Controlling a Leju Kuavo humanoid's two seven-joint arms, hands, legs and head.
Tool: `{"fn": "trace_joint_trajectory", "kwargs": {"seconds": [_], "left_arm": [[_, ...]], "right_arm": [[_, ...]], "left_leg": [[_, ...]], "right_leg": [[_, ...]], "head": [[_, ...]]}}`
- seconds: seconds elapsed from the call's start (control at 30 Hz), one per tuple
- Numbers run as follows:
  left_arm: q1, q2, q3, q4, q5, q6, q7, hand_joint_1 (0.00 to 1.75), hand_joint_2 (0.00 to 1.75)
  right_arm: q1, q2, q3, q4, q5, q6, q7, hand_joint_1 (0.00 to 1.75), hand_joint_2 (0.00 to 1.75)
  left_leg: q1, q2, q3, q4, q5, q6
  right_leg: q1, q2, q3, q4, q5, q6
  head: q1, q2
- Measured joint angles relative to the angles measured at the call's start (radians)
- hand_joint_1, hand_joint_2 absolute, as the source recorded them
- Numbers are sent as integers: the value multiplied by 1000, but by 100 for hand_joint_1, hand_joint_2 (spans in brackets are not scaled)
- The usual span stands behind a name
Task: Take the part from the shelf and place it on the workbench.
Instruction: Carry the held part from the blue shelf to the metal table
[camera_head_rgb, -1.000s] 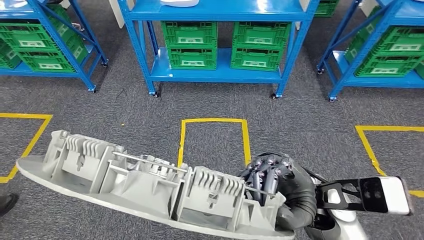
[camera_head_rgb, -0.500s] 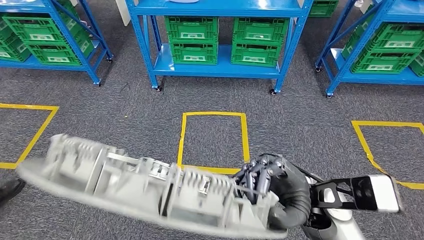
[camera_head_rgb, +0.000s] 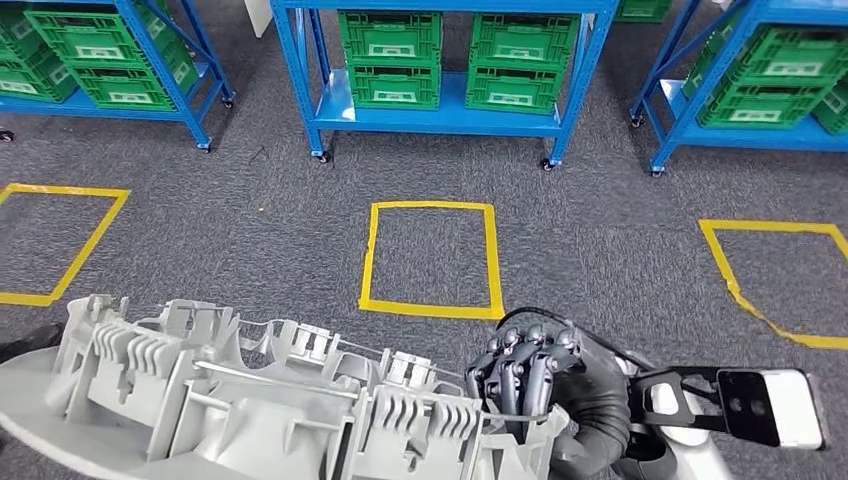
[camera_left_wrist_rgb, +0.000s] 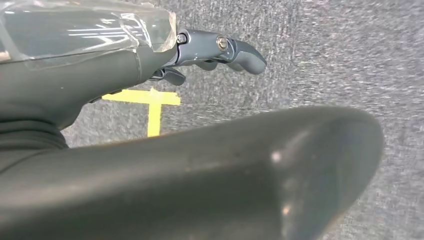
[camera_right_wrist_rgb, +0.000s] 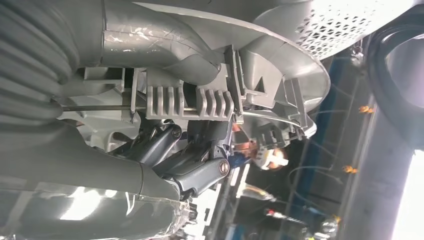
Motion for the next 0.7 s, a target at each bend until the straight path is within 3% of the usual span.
{"fn": "trace_joint_trajectory", "kwargs": {"seconds": [0.07,0.1,0.13,0.17,0.23,0.27,0.3,0.33,0.37,0.4,0.47,0.5,0.53,0.6,0.63,0.7], "left_arm": [[4,0,0,0,9,3,3,0,0],[8,0,-1,0,13,4,5,0,0],[11,0,-1,0,17,4,8,0,0],[14,0,-2,0,22,4,11,0,0],[16,0,-4,0,31,5,16,0,0],[16,0,-5,0,35,6,18,0,0],[16,0,-8,0,39,7,19,0,0],[16,0,-10,0,42,9,19,0,0],[16,0,-14,0,44,11,20,0,0],[16,0,-16,-1,45,13,20,0,0],[15,2,-20,-5,47,15,20,0,0],[15,2,-21,-6,49,15,20,0,0],[15,2,-22,-8,52,16,20,0,0],[17,1,-24,-8,59,17,20,0,0],[18,1,-24,-8,63,18,20,0,0],[18,0,-26,-8,72,18,25,0,0]], "right_arm": [[1,0,0,-1,-1,0,-2,175,175],[1,1,0,-1,-1,0,-2,175,175],[2,1,0,-1,-1,0,-3,175,175],[2,1,0,-2,-1,0,-3,175,175],[3,1,0,-2,-1,0,-3,175,175],[4,1,0,-3,-1,0,-3,175,175],[6,1,0,-3,-1,0,-3,175,175],[7,1,0,-3,-1,0,-2,175,175],[8,1,0,-4,0,0,-2,175,175],[9,1,0,-6,0,0,-2,175,175],[9,2,0,-11,1,0,-2,175,175],[8,3,-1,-14,1,1,-2,175,175],[8,4,0,-15,2,1,-2,175,175],[8,6,0,-16,1,1,-1,175,175],[8,6,0,-17,1,2,-1,175,175],[8,5,0,-18,-1,6,0,175,175]], "left_leg": [[4,0,-7,2,15,-12],[7,0,-12,9,0,-18],[9,-1,-19,31,-34,-24],[11,-1,-29,73,-87,-30],[12,-1,-49,198,-192,-38],[12,-1,-53,258,-214,-39],[12,-1,-46,294,-208,-39],[12,-1,-23,298,-184,-37],[12,-2,18,265,-157,-32],[10,-3,77,199,-143,-25],[4,-5,197,37,-163,-10],[0,-6,232,-18,-179,-3],[-4,-5,242,-45,-186,2],[-6,-4,228,-58,-169,16],[-5,-2,217,-63,-156,25],[-4,0,192,-68,-130,36]], "right_leg": [[2,-1,-12,-7,3,-20],[2,-3,-21,-5,13,-31],[0,-4,-32,-6,25,-40],[-2,-5,-45,-6,38,-46],[1,-5,-73,-5,65,-51],[2,-6,-89,-4,79,-50],[4,-6,-105,-3,93,-49],[5,-6,-120,-2,106,-48],[7,-5,-136,-1,118,-46],[8,-5,-148,-1,130,-43],[12,-6,-162,-1,150,-35],[12,-8,-165,-2,160,-29],[12,-9,-168,-4,169,-23],[9,-10,-178,-1,174,-15],[8,-8,-187,15,155,-16],[6,-3,-220,107,73,-27]], "head": [[0,0],[0,0],[-1,0],[-2,0],[-4,0],[-4,0],[-4,0],[-4,0],[-4,0],[-5,0],[-4,0],[-4,0],[-4,0],[-4,0],[-2,0],[0,0]]}}
